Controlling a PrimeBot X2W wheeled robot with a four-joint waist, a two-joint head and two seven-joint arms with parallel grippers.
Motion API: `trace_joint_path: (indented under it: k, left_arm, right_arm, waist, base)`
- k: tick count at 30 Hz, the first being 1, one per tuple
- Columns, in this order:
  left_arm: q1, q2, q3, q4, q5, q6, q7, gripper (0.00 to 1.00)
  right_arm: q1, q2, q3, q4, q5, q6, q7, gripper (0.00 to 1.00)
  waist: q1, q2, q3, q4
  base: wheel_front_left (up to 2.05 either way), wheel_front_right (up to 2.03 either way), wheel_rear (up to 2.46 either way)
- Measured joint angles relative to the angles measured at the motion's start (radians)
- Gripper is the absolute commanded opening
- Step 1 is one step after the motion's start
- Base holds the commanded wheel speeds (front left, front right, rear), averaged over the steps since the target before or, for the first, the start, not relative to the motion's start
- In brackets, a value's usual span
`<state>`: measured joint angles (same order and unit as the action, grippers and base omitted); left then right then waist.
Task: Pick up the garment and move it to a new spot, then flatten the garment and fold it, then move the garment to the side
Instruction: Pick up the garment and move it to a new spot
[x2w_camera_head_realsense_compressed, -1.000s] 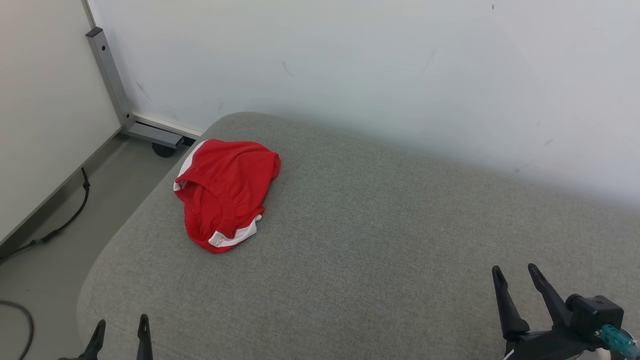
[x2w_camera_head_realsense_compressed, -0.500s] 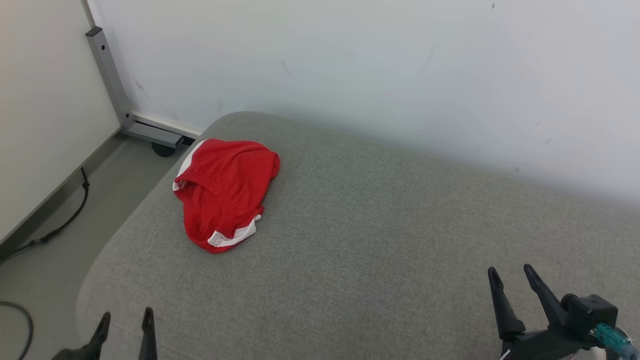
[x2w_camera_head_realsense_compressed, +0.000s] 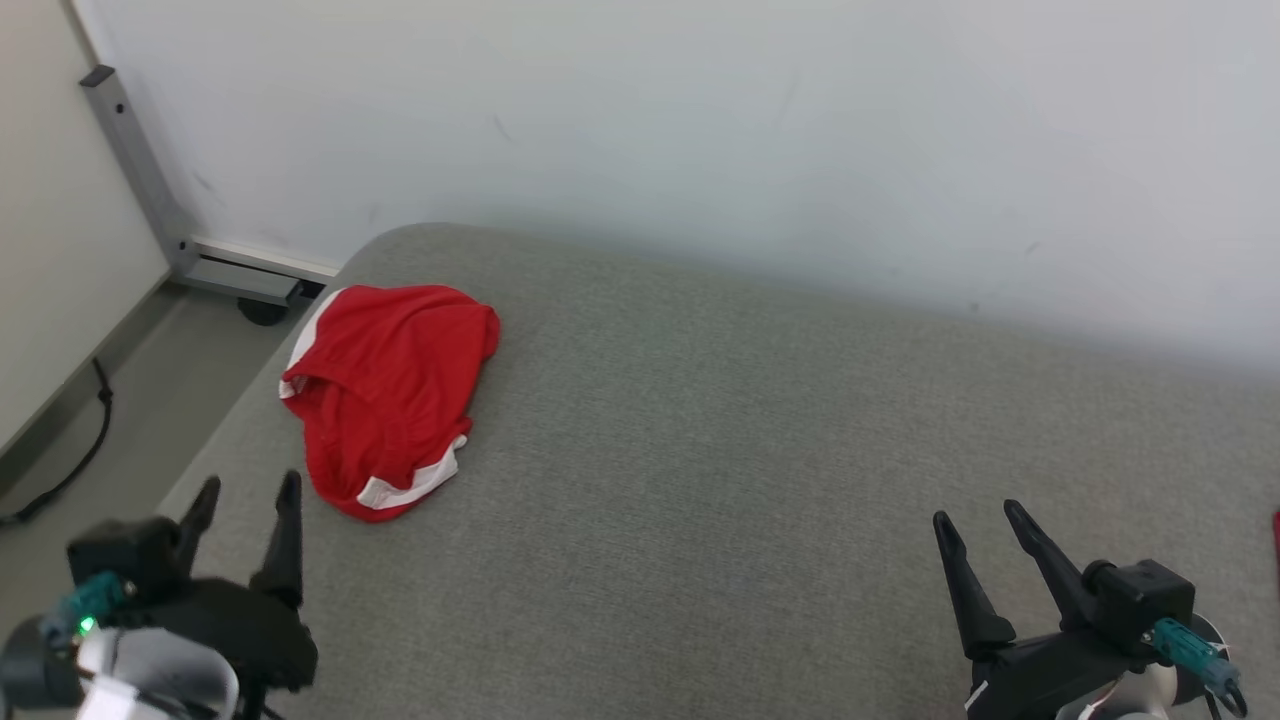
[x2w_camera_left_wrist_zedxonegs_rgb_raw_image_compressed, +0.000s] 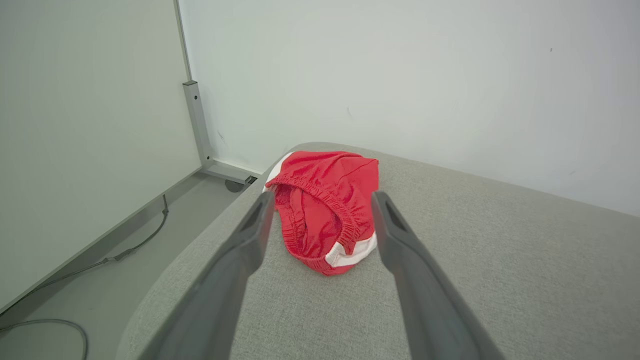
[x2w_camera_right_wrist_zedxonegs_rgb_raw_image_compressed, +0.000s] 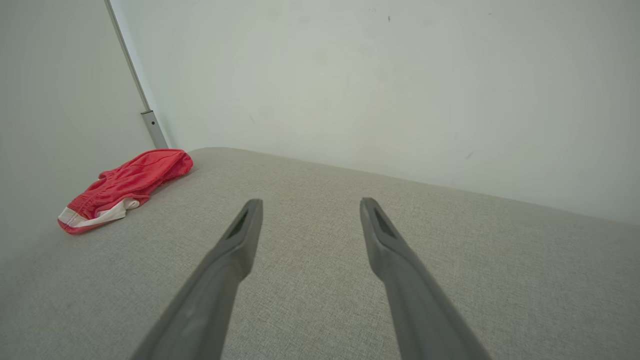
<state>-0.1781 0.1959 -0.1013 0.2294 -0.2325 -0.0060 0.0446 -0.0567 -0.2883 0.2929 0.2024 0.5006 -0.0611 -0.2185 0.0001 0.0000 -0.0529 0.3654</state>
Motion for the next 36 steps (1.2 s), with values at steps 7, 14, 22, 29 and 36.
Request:
trace_joint_path:
  k: [7,14,22,29,36]
  left_arm:
    - [-0.182,0.005,0.025,0.167,-0.059,-0.049,0.04,1.0]
    - [-0.352,0.024,0.054,0.333,-0.119,-0.076,0.095,1.0]
    - [-0.543,0.067,0.108,0.482,-0.184,-0.096,0.163,1.0]
    - [-0.693,0.122,0.116,0.608,-0.216,-0.109,0.24,1.0]
    - [-0.746,0.154,0.078,0.743,-0.212,-0.117,0.343,1.0]
  right_arm:
    - [-0.019,-0.006,0.008,-0.015,-0.016,0.004,0.018,1.0]
    - [-0.06,-0.036,0.006,-0.056,-0.035,0.004,0.04,1.0]
    - [-0.136,-0.056,0.001,-0.118,-0.05,-0.001,0.068,1.0]
    - [-0.19,-0.076,-0.011,-0.155,-0.073,-0.003,0.088,1.0]
    - [-0.241,-0.081,-0.015,-0.179,-0.081,-0.009,0.105,1.0]
  waist:
    - [0.0,0.0,0.031,-0.054]
    - [0.0001,0.0002,0.087,-0.103]
    - [0.0001,0.0002,0.178,-0.159]
    - [0.0,0.0002,0.268,-0.209]
    - [0.0001,0.0003,0.352,-0.257]
  base:
    - [0.0,0.0,0.0]
    - [0.0,0.0,0.0]
    - [0.0,0.0,0.0]
    - [0.0,0.0,0.0]
    - [0.0,0.0,0.0]
